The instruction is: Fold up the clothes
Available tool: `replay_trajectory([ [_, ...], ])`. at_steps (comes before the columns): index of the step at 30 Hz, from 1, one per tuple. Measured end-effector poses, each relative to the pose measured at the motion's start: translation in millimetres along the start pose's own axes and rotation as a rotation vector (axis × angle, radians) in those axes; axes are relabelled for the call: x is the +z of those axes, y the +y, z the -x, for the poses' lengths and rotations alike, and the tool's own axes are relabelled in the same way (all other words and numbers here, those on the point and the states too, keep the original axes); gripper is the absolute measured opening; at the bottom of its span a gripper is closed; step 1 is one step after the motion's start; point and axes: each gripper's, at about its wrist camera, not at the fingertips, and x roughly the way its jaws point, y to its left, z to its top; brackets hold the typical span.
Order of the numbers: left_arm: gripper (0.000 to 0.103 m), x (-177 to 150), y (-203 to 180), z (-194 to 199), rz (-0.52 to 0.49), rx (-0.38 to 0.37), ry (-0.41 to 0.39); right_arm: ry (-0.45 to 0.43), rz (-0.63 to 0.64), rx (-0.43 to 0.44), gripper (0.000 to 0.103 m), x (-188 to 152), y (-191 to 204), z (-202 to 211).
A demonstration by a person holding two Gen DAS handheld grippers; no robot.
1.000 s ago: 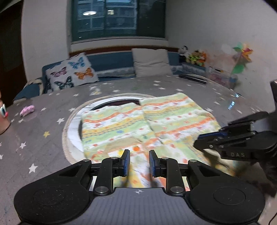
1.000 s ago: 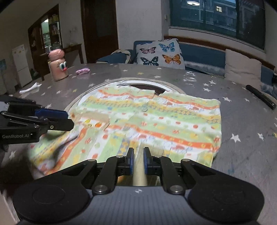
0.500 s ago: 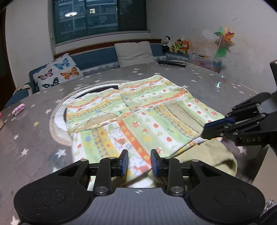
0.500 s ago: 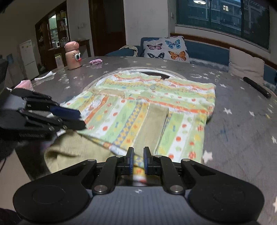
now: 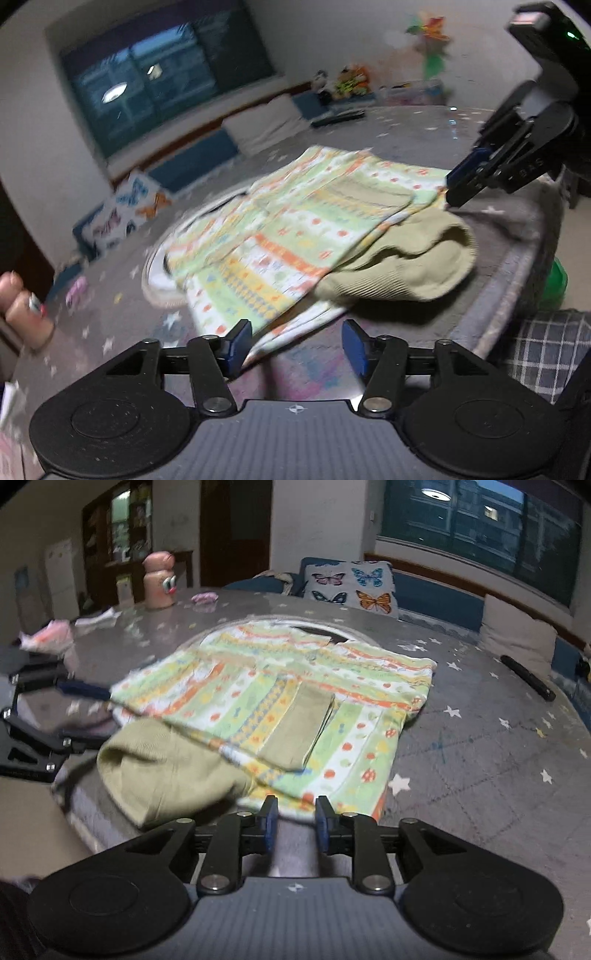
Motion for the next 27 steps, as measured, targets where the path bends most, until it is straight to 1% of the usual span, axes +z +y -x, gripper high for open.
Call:
replay_trajectory([
  [1, 0.061, 1, -4, 0, -0.016, -0.004, -0.016, 0.000, 0.016, 0.003, 0.028, -2, 2, 1],
  [2, 0.061, 3, -8, 0, -0.029, -0.010, -0.032, 0.001, 0.032, 0.006, 0.035, -4, 5, 2],
  [5, 0.062, 10, -16, -5, -0.040, -0.028, -0.079, -0.002, 0.078, 0.017, 0.039, -9, 12, 5],
  [6, 0.062, 13, -18, -7, -0.041, -0.031, -0.093, -0.009, 0.092, 0.009, 0.040, -11, 15, 5],
  [7, 0.061, 15, -18, -8, -0.037, -0.033, -0.107, -0.016, 0.106, -0.001, 0.043, -12, 16, 6],
  [8, 0.055, 17, -18, -10, -0.031, -0.036, -0.119, -0.023, 0.120, -0.011, 0.047, -12, 18, 7],
  [9, 0.047, 20, -18, -11, -0.021, -0.045, -0.128, -0.028, 0.128, -0.011, 0.048, -12, 18, 7],
  [10, 0.033, 22, -16, -13, -0.008, -0.056, -0.135, -0.032, 0.136, -0.010, 0.049, -12, 19, 7],
  [11, 0.026, 25, -14, -14, 0.013, -0.070, -0.137, -0.037, 0.144, -0.003, 0.049, -12, 19, 7],
  [12, 0.022, 28, -11, -16, 0.032, -0.075, -0.137, -0.042, 0.158, -0.001, 0.049, -11, 21, 7],
  [13, 0.016, 30, -8, -18, 0.051, -0.079, -0.138, -0.047, 0.172, 0.001, 0.049, -10, 23, 6],
  [14, 0.013, 33, -4, -19, 0.073, -0.083, -0.138, -0.054, 0.186, 0.001, 0.049, -8, 24, 5],
  [15, 0.013, 37, 0, -22, 0.100, -0.088, -0.135, -0.062, 0.200, 0.002, 0.049, -7, 26, 3],
  [22, 0.011, 60, 27, -35, 0.234, -0.119, -0.134, -0.115, 0.262, 0.026, 0.049, 12, 33, -16],
  [24, 0.011, 62, 32, -38, 0.249, -0.123, -0.124, -0.115, 0.268, 0.037, 0.046, 17, 34, -24],
  [25, 0.011, 63, 33, -39, 0.255, -0.124, -0.118, -0.115, 0.271, 0.043, 0.040, 20, 35, -27],
  [26, 0.015, 63, 35, -39, 0.258, -0.125, -0.114, -0.101, 0.263, 0.056, 0.028, 23, 35, -31],
  [27, 0.015, 61, 35, -38, 0.255, -0.124, -0.110, -0.083, 0.246, 0.069, 0.026, 25, 34, -35],
])
